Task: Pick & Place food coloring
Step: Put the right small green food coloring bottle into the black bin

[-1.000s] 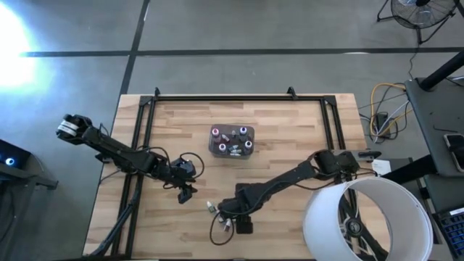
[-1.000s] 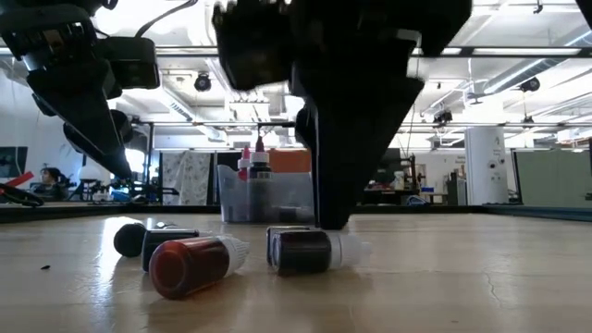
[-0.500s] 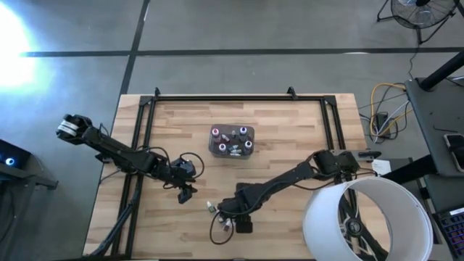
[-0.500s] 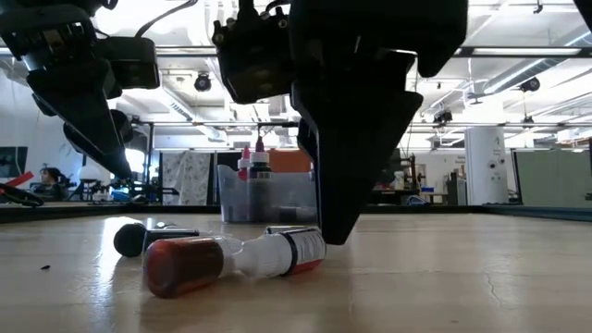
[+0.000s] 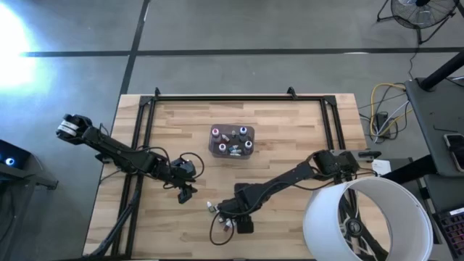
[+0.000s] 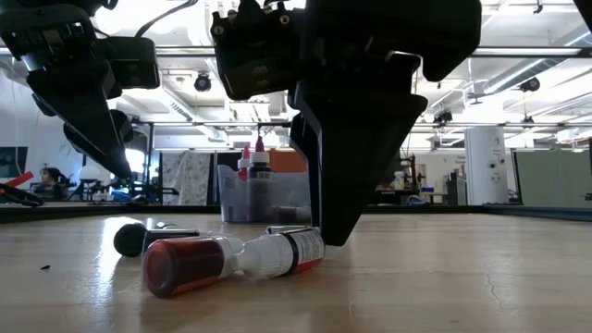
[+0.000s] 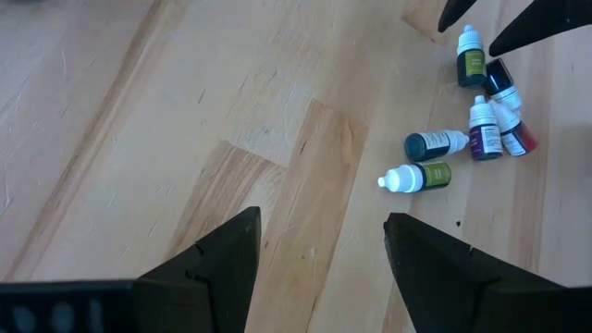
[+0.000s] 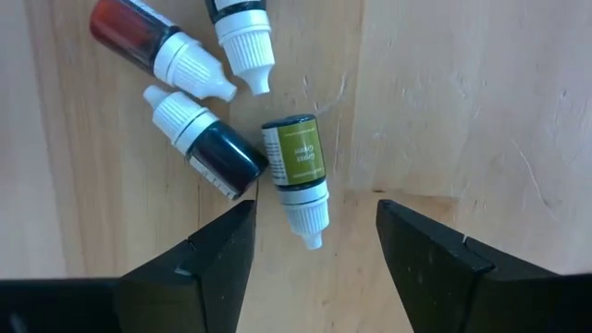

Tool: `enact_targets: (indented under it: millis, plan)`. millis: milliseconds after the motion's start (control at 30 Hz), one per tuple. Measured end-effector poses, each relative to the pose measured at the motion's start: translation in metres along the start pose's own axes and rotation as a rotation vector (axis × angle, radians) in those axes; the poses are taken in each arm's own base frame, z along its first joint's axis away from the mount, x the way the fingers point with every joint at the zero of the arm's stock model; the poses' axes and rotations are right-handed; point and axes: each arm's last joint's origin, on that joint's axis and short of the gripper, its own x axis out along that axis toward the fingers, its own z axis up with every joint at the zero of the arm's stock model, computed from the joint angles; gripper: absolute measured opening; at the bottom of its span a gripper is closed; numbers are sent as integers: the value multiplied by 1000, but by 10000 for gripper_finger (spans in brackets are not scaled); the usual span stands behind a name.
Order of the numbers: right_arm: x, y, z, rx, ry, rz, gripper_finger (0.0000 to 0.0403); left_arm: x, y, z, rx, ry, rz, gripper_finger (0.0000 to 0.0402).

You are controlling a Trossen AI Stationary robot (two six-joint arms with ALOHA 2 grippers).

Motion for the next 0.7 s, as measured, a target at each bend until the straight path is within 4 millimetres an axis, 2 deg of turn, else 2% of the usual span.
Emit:
enact_targets:
  millis: [700]
  plan:
    - [1,1,1,-5,-13,6,219,0,0,0,0,1,0,206]
